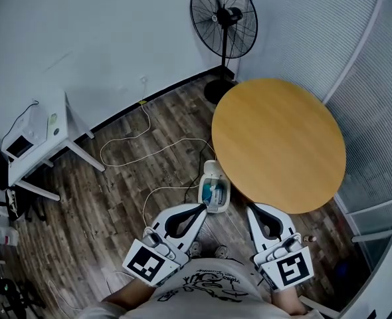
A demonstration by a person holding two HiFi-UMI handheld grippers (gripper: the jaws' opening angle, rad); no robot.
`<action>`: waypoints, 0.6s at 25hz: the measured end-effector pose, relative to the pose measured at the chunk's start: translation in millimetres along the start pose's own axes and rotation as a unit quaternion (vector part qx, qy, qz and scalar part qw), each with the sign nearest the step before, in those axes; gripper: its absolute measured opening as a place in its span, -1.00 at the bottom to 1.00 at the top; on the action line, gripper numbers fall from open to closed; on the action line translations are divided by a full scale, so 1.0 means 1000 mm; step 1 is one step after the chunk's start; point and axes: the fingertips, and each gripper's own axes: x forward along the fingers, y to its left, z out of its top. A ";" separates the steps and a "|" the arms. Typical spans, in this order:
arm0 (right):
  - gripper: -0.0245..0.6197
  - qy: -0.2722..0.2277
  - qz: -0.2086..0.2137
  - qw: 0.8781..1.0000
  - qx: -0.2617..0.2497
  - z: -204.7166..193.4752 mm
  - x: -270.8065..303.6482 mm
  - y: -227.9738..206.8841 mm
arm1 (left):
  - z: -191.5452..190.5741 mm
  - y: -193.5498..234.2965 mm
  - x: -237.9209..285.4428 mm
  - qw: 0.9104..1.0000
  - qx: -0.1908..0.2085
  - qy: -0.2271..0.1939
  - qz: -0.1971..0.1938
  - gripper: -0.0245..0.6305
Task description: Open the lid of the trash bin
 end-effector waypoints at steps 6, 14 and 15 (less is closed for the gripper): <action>-0.90 -0.004 0.007 1.000 0.001 0.006 0.006 0.002 | 0.003 0.004 0.000 1.000 0.006 0.000 0.004 -0.86; -0.90 -0.004 -0.003 1.000 -0.002 0.005 0.002 -0.002 | 0.008 0.003 0.002 1.000 0.009 -0.005 0.004 -0.86; -0.90 -0.005 -0.004 1.000 -0.002 0.006 0.001 -0.003 | 0.009 0.004 0.002 1.000 0.010 -0.007 0.004 -0.86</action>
